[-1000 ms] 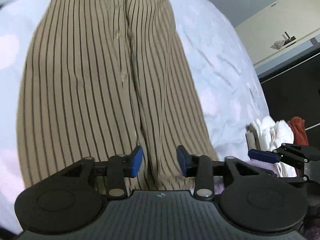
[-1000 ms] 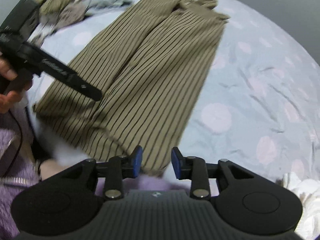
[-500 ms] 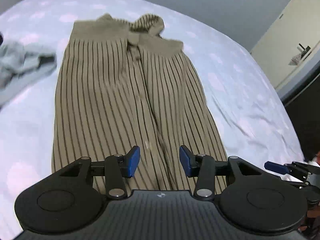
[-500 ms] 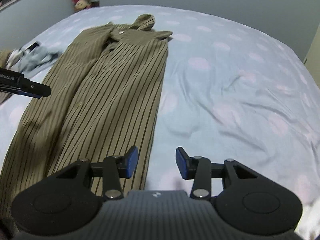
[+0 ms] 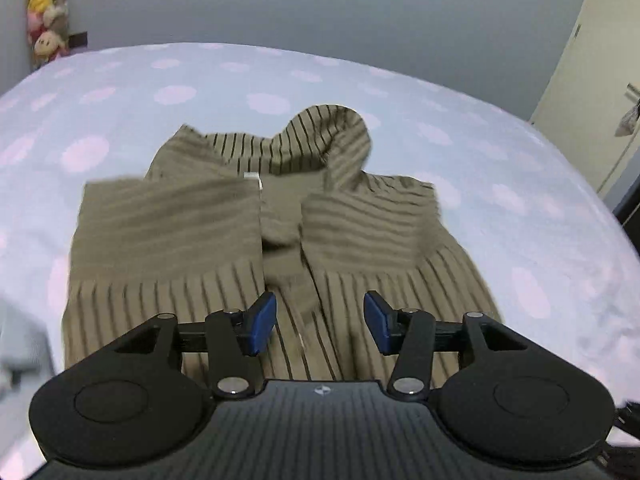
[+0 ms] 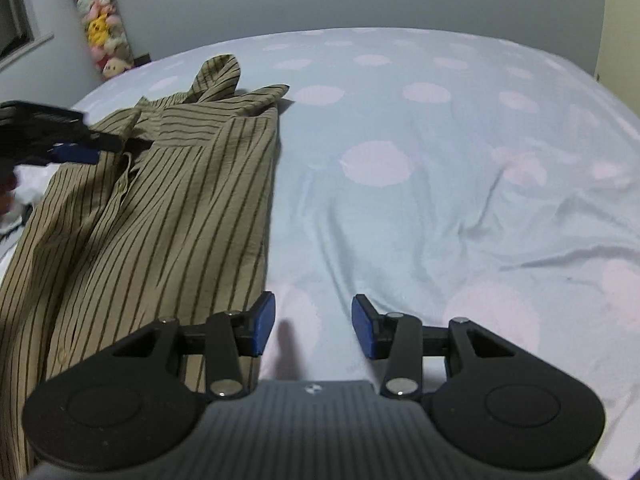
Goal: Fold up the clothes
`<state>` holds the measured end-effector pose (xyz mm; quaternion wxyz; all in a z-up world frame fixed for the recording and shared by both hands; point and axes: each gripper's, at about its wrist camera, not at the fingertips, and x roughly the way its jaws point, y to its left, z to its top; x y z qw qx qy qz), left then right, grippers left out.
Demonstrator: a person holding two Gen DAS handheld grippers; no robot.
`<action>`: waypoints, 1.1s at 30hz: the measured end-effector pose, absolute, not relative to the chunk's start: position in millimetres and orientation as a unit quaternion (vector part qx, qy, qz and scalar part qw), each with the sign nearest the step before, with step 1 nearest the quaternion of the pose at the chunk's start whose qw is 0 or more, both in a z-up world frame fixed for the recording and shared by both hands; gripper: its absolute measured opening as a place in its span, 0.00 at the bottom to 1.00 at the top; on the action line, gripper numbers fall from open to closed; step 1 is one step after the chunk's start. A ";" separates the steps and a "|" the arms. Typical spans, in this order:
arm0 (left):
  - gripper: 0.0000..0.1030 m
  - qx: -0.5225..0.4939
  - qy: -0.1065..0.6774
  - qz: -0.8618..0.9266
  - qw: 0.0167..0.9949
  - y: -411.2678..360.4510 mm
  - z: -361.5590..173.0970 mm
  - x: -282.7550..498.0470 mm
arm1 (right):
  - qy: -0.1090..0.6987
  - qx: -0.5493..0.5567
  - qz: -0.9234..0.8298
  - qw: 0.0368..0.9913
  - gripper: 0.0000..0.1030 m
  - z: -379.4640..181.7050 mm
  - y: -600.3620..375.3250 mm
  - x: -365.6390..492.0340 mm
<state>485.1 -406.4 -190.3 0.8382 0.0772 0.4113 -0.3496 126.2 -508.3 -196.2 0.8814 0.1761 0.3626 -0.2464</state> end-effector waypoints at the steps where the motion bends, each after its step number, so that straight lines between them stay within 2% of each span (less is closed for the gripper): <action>1: 0.46 0.081 0.413 -0.345 0.839 -413.8 -193.5 493.8 | 0.361 0.179 -0.246 0.882 0.44 -197.4 -509.9 127.3; 8: 0.45 0.087 0.401 -0.340 0.846 -459.8 -213.7 537.7 | 0.348 0.195 -0.231 0.887 0.44 -201.0 -514.5 121.9; 9: 0.40 0.086 0.399 -0.346 0.844 -462.9 -216.5 539.9 | 0.349 0.203 -0.231 0.885 0.44 -203.3 -516.8 120.6; 10: 0.21 0.083 0.402 -0.350 0.842 -465.1 -219.0 541.9 | 0.347 0.212 -0.230 0.884 0.44 -204.8 -519.5 119.3; 11: 0.06 0.079 0.406 -0.354 0.839 -467.2 -221.3 543.9 | 0.344 0.218 -0.229 0.884 0.44 -205.0 -520.9 118.2; 13: 0.02 0.070 0.395 -0.353 0.845 -466.1 -219.3 540.7 | 0.341 0.225 -0.226 0.884 0.44 -204.9 -522.9 116.4; 16: 0.02 0.038 0.364 -0.365 0.856 -455.2 -206.6 533.1 | 0.343 0.225 -0.225 0.884 0.44 -205.9 -522.8 116.8; 21: 0.02 0.033 0.393 -0.285 0.874 -441.1 -218.5 543.0 | 0.347 0.215 -0.225 0.884 0.44 -204.7 -517.7 118.7; 24: 0.03 0.038 0.395 -0.295 0.869 -443.5 -222.8 540.2 | 0.347 0.216 -0.224 0.885 0.44 -203.3 -516.9 116.3; 25: 0.06 0.042 0.393 -0.301 0.868 -445.6 -222.9 538.4 | 0.346 0.218 -0.225 0.884 0.44 -203.4 -517.8 115.3; 26: 0.16 0.047 0.391 -0.306 0.867 -447.6 -223.1 536.7 | 0.346 0.221 -0.225 0.884 0.44 -203.4 -518.6 114.9; 29: 0.31 0.055 0.387 -0.316 0.864 -447.1 -211.7 531.2 | 0.342 0.228 -0.226 0.883 0.44 -201.9 -520.5 114.1; 31: 0.35 0.057 0.377 -0.319 0.868 -440.0 -200.1 520.7 | 0.339 0.230 -0.222 0.885 0.44 -199.2 -521.2 112.4; 33: 0.35 0.058 0.388 -0.330 0.859 -430.0 -191.9 507.5 | 0.339 0.232 -0.217 0.886 0.44 -198.4 -521.6 111.5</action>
